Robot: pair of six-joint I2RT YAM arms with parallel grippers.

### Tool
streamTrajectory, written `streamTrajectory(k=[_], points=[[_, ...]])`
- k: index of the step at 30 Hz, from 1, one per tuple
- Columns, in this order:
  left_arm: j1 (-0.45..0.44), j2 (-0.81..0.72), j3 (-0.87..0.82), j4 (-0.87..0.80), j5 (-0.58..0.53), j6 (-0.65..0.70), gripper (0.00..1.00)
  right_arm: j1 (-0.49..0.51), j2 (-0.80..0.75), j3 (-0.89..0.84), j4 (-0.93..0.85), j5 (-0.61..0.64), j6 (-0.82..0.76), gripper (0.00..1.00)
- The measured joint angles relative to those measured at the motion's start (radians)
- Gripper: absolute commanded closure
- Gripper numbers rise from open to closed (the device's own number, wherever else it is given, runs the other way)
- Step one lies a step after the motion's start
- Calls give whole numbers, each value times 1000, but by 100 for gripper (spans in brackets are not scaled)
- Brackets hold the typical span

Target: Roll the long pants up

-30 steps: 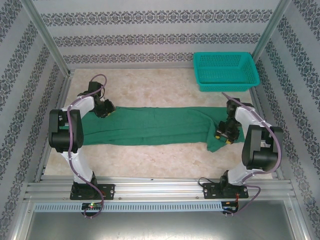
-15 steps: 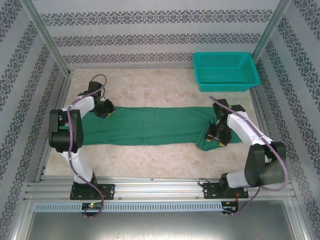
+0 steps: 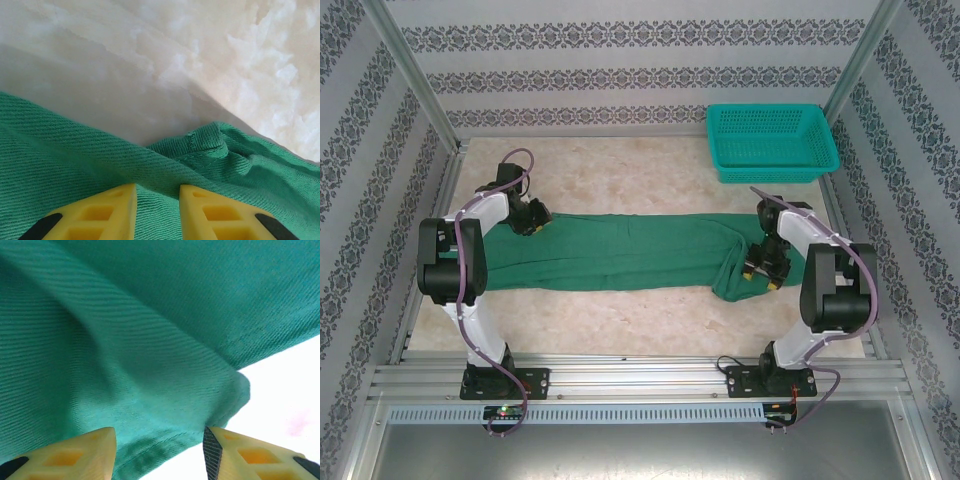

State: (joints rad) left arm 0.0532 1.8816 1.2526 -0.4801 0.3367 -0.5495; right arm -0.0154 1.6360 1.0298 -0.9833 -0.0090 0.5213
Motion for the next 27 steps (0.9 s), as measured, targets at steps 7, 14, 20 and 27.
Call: streamTrajectory(k=[7,14,20,27], points=[[0,13,0,4,4,0,72,92,-107,107,0,-11,8,49],[0,22,0,7,3,0,72,109,-64,78,5,-25,23,53],[0,22,0,7,3,0,72,188,-64,84,3,-42,39,53],[0,22,0,8,3,0,72,261,-21,112,9,-50,56,57]])
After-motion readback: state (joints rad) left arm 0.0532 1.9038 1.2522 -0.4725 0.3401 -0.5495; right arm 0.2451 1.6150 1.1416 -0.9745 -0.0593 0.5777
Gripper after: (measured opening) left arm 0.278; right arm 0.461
